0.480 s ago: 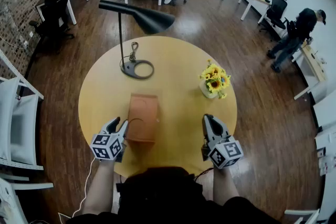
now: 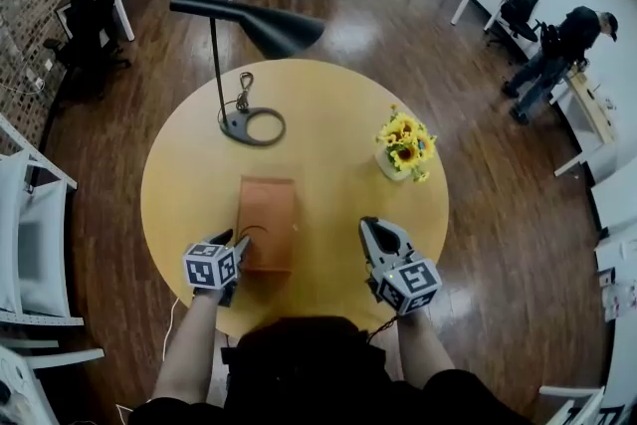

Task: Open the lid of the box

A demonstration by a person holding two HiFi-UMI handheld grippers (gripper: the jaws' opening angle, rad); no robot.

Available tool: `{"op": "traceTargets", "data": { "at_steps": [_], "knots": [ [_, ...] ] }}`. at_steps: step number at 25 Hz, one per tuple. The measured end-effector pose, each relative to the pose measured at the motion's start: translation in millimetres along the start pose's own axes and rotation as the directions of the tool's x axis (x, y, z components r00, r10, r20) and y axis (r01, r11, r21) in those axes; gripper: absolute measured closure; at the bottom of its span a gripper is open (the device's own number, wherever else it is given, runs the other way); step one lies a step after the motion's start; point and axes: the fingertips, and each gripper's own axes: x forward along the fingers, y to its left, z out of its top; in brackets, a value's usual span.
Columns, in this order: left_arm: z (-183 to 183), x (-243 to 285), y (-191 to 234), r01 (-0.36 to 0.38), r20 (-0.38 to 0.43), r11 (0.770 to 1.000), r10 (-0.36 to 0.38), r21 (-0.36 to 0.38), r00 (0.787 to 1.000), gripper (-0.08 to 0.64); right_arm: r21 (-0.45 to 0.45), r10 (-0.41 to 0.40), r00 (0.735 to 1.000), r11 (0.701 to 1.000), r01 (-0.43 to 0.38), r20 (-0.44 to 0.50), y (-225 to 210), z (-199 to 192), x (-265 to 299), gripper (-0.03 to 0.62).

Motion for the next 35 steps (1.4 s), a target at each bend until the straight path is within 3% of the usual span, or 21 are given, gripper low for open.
{"op": "traceTargets", "data": {
  "at_steps": [5,9,11,13,16,18,21,29,30,35],
  "knots": [
    [-5,2,0,-0.001,-0.028,1.0,0.001,-0.015,1.0,0.383,-0.038,0.066,0.995,0.997,-0.069,-0.079,11,-21,24,0.589],
    [-6,3,-1,-0.026,-0.063,1.0,0.026,-0.002,0.998,0.388,-0.116,0.128,0.971,0.981,-0.153,-0.2,21,-52,53,0.586],
    [-4,4,-5,-0.046,-0.085,0.998,0.05,0.053,0.995,0.39,-0.161,0.173,0.941,0.961,-0.226,-0.289,29,-75,69,0.501],
    [-3,4,-8,-0.054,-0.102,0.995,0.063,0.087,0.993,0.394,-0.23,0.207,0.895,0.921,-0.315,-0.395,39,-99,83,0.491],
    [-4,2,-11,-0.056,-0.112,0.995,0.065,0.085,0.992,0.399,-0.346,0.214,0.81,0.823,-0.451,-0.545,49,-136,96,0.491],
    [-4,1,-12,-0.055,-0.112,0.995,0.064,0.078,0.992,0.399,-0.383,0.212,0.759,0.762,-0.523,-0.616,52,-156,104,0.491],
    [-3,1,-13,-0.055,-0.108,0.995,0.063,0.081,0.992,0.397,-0.396,0.216,0.701,0.696,-0.599,-0.68,56,-168,117,0.491],
    [-5,0,-12,-0.063,-0.109,0.997,0.067,0.044,0.992,0.397,-0.409,0.204,0.605,0.57,-0.712,-0.769,69,-189,133,0.491],
    [-4,0,-12,-0.063,-0.108,0.997,0.067,0.042,0.992,0.397,-0.404,0.206,0.596,0.562,-0.721,-0.776,70,-190,134,0.452],
    [-4,0,-11,-0.066,-0.106,0.997,0.07,0.04,0.992,0.397,-0.413,0.202,0.58,0.523,-0.745,-0.789,76,-193,138,0.457]
  ]
}}
